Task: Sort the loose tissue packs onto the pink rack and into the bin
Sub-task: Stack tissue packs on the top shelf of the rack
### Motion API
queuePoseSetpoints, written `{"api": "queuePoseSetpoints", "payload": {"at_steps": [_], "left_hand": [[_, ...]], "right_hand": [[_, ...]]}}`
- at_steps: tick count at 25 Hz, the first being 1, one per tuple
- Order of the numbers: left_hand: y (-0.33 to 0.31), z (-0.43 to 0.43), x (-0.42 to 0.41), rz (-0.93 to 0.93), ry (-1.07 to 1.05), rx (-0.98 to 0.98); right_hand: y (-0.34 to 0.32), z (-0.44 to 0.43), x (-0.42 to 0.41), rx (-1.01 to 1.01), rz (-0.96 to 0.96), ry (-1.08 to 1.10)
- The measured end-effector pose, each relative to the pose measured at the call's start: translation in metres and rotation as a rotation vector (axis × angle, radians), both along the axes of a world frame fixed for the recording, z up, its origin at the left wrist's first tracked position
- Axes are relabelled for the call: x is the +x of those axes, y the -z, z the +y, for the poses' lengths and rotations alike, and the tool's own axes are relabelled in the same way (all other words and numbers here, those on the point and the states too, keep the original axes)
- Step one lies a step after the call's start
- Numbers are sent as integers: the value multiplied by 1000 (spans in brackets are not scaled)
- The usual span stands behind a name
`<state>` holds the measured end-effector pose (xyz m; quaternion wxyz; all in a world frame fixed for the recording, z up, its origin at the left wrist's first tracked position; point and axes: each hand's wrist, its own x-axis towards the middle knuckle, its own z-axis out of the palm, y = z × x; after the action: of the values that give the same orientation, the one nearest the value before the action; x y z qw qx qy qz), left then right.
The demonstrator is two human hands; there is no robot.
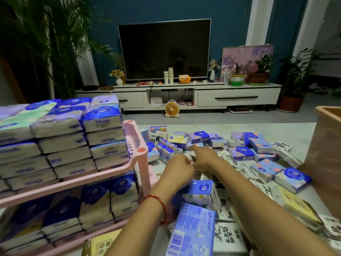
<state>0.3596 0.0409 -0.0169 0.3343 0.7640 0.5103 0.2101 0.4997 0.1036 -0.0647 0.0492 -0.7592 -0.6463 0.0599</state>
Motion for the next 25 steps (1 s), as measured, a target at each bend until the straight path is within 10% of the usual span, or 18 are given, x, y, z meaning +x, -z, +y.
{"api": "queuePoseSetpoints", "payload": {"at_steps": [2, 5, 7, 17, 25], "left_hand": [[-29, -11, -4, -9, 29, 58], [-85, -34, -26, -205, 120, 188], [-123, -51, -55, -412, 177, 282], [-141, -34, -152, -607, -198, 603], [-140, -48, -123, -566, -58, 587]], "right_hand": [[-15, -10, -4, 51, 145, -22], [-62, -31, -28, 272, 1116, -113], [-97, -36, -50, 386, 1426, -255], [-124, -18, -120, 271, 772, -503], [-122, -27, -119, 268, 710, -439]]}}
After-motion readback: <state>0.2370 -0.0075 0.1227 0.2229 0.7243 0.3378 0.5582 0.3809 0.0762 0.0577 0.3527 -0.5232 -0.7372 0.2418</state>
